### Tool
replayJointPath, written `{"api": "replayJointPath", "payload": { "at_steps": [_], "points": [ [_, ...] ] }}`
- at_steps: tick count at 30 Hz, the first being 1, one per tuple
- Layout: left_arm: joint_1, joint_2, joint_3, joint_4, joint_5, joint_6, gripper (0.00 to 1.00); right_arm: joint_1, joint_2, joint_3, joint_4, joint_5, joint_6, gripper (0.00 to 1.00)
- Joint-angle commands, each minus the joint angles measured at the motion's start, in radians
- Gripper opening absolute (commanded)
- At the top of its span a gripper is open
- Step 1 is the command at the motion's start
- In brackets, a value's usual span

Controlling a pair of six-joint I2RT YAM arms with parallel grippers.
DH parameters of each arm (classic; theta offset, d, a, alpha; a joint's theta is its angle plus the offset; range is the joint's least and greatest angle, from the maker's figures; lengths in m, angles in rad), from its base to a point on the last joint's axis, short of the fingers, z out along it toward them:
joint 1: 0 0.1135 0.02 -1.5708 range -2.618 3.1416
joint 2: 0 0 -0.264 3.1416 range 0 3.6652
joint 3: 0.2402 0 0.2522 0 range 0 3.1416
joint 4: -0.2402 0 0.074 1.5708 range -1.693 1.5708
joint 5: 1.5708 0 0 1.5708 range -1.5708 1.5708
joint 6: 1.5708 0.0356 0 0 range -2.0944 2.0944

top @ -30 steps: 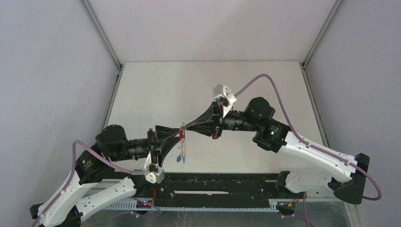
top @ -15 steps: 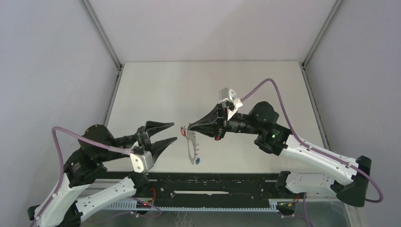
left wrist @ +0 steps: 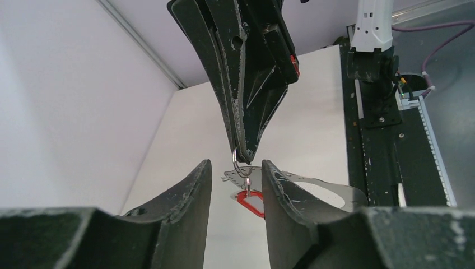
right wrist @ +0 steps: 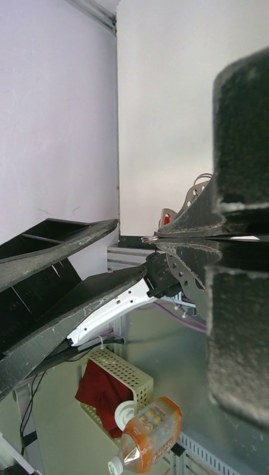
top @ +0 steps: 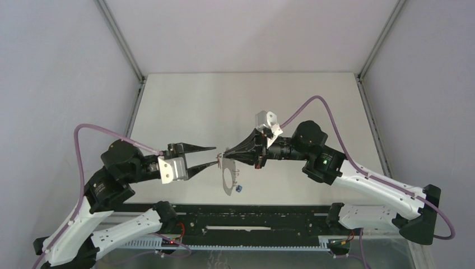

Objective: Put the keys on the keyring

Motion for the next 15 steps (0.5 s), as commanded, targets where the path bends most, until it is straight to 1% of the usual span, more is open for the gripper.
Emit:
{"api": "replayJointPath", "payload": {
  "at_steps": [1,7,15],
  "points": [
    [-0.003,-0.001,0.011,0.026,0.008,-0.048,0.41,0.009,-0.013,0.056,0.041,-0.001,-0.029,0.00],
    [-0.003,-0.006,-0.014,0.021,0.014,-0.028,0.36,0.018,-0.007,0.056,0.057,0.000,-0.027,0.00],
    [-0.003,-0.018,-0.046,0.010,0.040,-0.066,0.36,0.025,-0.002,0.058,0.083,0.002,-0.022,0.00]
  ]
}}
